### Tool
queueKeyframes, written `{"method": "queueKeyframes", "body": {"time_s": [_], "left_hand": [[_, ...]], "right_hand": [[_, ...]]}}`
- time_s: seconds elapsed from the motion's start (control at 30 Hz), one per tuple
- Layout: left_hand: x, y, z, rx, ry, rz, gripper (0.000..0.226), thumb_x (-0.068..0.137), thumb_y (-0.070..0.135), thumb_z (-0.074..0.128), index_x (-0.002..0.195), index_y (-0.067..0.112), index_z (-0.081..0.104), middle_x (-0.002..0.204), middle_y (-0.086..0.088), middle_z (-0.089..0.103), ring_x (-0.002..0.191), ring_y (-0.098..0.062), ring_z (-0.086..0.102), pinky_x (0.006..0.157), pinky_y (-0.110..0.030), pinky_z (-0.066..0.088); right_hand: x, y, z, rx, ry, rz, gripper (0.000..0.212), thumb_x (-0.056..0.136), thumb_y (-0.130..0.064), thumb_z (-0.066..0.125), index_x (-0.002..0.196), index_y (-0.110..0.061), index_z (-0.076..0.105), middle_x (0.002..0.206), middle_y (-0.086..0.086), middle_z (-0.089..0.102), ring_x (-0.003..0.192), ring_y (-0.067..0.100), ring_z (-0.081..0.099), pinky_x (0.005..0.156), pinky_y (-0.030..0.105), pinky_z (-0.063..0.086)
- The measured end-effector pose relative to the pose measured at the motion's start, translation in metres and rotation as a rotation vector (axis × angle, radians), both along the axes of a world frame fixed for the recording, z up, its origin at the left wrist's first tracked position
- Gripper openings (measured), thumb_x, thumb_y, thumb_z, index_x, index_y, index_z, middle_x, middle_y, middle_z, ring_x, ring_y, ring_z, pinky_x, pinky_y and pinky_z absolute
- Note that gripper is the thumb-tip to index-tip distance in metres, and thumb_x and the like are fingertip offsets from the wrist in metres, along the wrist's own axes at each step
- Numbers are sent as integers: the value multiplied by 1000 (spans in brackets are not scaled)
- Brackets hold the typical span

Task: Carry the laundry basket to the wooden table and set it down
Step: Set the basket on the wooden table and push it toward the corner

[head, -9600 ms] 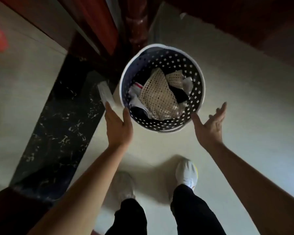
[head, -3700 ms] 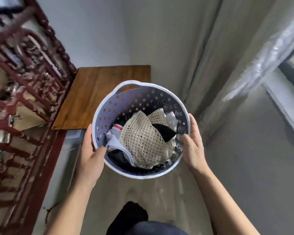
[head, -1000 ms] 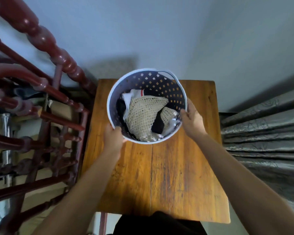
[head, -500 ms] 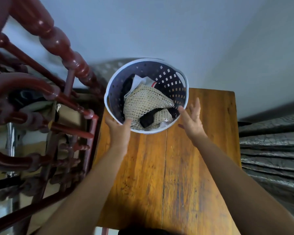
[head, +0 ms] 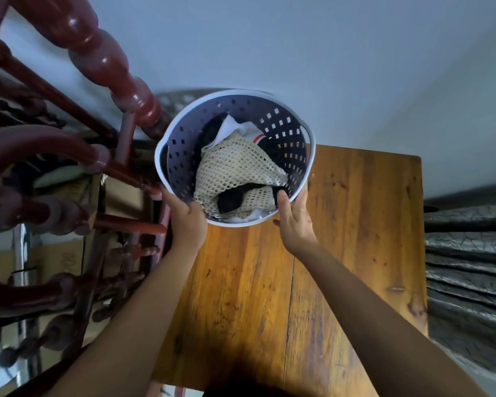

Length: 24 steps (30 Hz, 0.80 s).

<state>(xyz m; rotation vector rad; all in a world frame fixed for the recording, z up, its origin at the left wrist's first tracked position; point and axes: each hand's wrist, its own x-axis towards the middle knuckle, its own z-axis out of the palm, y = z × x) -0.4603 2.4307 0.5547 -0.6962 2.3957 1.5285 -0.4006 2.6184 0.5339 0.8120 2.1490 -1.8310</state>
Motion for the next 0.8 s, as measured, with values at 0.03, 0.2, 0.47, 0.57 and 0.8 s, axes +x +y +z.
{"method": "queueKeyframes", "body": {"time_s": [0.03,0.2,0.47,0.57,0.8], "left_hand": [[-1,0,0,-8,9,-13,85,100,-10,34,168,7,-13,178,-19,14,163,-31,25,124,-24,22],[-10,-18,-1,-42,-21,-61,76,100,-10,34,168,0,0,173,-22,26,158,-33,32,117,-18,26],[-11,-35,6,-22,-4,-4,84,100,1,50,170,9,4,172,-15,32,156,-31,38,126,-36,32],[12,-25,11,0,-58,-26,98,103,9,55,169,15,-17,180,-10,13,163,-25,24,126,-29,22],[32,-20,9,10,-99,-70,104,105,20,56,167,16,-27,181,-8,10,165,-25,20,126,-31,20]], "right_hand": [[-2,1,-1,6,-8,0,98,84,-99,33,165,-49,8,176,2,42,159,35,48,124,63,47],[-1,-10,-4,-3,-33,39,111,84,-98,34,172,-41,1,179,5,38,161,36,45,124,63,45],[-8,-19,2,79,-12,197,80,113,-56,39,178,-26,3,181,0,34,167,25,33,133,41,29],[-13,-14,3,103,-19,235,75,114,-57,34,178,-28,8,181,1,35,167,27,33,133,44,29],[-12,-11,17,182,-68,301,70,114,-60,27,177,-34,12,174,6,49,156,37,50,114,44,42]]}}
